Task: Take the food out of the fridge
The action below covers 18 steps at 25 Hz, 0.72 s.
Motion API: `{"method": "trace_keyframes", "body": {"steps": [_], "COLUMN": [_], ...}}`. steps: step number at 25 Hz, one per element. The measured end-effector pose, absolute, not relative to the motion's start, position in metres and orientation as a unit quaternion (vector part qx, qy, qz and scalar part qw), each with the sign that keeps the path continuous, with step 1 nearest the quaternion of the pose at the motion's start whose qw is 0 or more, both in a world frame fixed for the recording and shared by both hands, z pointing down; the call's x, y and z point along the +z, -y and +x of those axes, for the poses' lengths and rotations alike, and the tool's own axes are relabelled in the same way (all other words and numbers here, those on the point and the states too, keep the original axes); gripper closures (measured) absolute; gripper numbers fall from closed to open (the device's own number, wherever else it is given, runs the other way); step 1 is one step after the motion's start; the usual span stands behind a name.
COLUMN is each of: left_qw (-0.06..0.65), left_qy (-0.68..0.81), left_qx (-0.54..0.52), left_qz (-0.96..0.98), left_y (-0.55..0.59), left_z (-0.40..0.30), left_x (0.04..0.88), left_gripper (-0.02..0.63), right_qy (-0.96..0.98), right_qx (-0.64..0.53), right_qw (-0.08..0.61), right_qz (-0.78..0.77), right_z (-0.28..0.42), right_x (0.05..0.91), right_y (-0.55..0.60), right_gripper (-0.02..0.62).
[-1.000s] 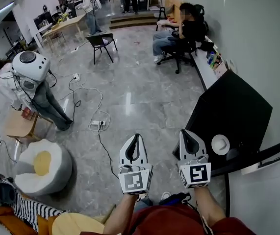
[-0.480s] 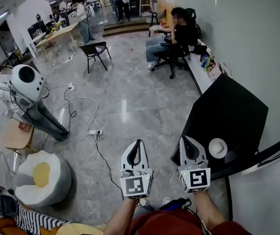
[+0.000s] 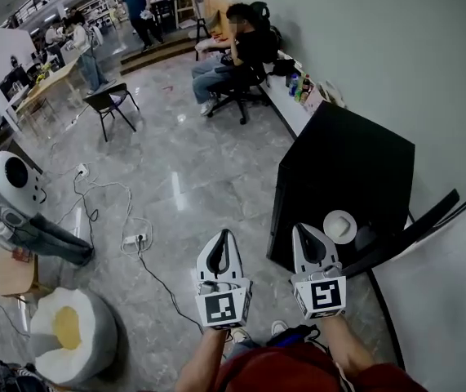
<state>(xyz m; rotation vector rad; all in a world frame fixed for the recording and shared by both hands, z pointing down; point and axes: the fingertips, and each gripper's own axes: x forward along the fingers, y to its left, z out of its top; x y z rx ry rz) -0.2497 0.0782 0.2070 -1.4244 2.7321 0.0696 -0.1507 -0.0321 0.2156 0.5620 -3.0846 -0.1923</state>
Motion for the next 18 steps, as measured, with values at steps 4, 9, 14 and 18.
{"method": "trace_keyframes", "body": {"steps": [4,9,14,18], "left_qw": [0.032,0.020,0.024,0.023], "left_qy": [-0.865,-0.840,-0.816,-0.793], "left_qx": [0.025,0.017,0.040,0.028], "left_qz": [-0.500,-0.542,-0.576,-0.608], "left_y": [-0.049,-0.021,0.011,0.032], "left_z": [-0.236,-0.215,-0.200,-0.179], "left_x": [0.210,0.221,0.230,0.237], "left_gripper": [0.592,0.592,0.592,0.592], "right_qy": [0.975,0.965,0.954,0.945], "right_qx": [-0.059,-0.055,-0.051,-0.048], "right_qw": [0.008,0.018,0.024,0.030], "right_qz": [0.215,0.258,0.294,0.323], "right_z": [-0.130,-0.106,-0.088,-0.066], "right_x": [0.224,0.230,0.240,0.248], "right_y": [0.050,0.068,0.089,0.102], "right_gripper": [0.572,0.572,0.572,0.572]}}
